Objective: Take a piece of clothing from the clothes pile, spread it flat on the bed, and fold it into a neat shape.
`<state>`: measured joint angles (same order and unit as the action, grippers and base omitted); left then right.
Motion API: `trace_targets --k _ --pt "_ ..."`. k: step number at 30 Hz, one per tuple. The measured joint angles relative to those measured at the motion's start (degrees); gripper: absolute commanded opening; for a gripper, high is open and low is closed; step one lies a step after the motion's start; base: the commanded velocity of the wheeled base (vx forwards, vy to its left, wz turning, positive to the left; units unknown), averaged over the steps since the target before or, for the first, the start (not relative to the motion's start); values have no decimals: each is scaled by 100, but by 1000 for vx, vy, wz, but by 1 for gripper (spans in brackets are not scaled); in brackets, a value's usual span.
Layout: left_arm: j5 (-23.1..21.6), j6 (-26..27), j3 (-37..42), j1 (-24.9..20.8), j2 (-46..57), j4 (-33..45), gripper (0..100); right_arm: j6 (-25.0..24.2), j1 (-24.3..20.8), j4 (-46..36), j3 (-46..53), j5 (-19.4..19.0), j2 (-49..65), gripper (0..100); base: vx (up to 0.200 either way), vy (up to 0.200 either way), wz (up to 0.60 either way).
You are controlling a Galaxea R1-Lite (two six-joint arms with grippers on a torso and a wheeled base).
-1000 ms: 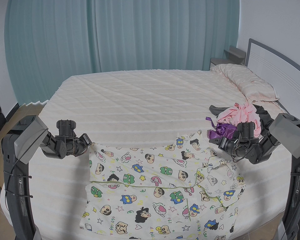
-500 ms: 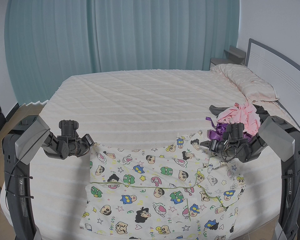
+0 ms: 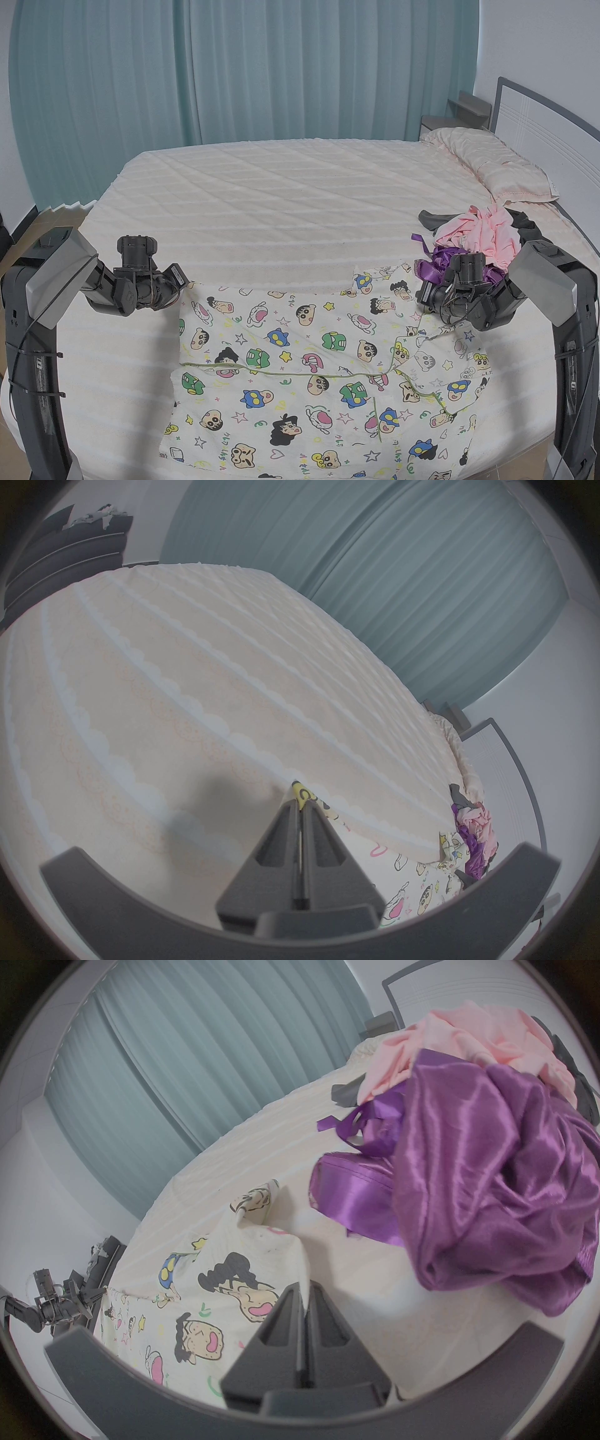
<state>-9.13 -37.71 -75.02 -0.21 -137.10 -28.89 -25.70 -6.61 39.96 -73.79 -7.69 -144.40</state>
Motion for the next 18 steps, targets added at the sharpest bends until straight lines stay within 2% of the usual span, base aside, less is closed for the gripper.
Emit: trace_targets --k 7,18 --pt "293 10 -183 -87 -17 -15 0 -211 72 569 168 149 -15 0 0 0 0" --pt "328 10 -428 -177 -135 0 0 -240 83 649 113 266 -41 0 0 0 0"
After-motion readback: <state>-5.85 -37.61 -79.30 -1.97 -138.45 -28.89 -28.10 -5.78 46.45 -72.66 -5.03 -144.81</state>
